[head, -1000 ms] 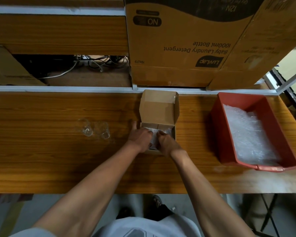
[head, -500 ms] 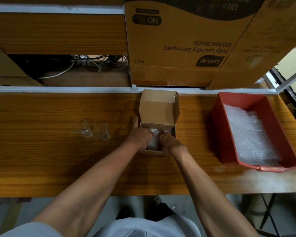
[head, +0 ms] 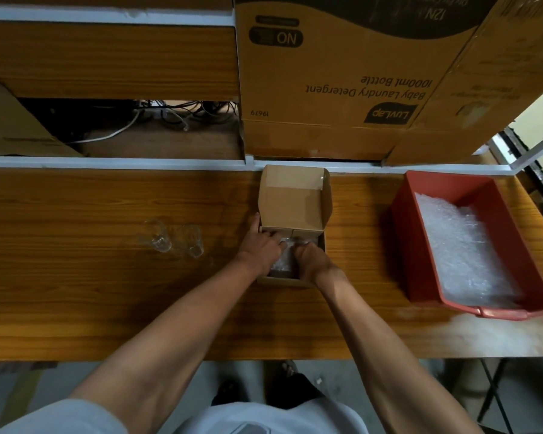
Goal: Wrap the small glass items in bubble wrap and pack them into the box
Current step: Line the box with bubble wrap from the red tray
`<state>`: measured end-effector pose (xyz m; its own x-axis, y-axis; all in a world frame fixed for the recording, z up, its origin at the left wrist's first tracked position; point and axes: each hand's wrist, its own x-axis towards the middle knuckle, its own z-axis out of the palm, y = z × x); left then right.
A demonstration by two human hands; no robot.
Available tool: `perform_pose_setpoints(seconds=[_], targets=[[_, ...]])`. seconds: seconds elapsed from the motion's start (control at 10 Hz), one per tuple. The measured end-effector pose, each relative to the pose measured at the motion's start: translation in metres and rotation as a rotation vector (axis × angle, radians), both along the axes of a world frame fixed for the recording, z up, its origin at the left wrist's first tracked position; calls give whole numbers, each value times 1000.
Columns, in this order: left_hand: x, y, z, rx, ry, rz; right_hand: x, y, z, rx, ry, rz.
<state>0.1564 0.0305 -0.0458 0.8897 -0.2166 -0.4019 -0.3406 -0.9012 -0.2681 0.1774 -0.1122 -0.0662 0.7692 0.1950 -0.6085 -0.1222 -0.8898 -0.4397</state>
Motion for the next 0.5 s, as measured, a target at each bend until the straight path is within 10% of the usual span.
perform_pose_setpoints(seconds=[0.5], targets=[[-3, -8, -2, 41, 17, 35, 4, -2, 8, 130, -37, -176]])
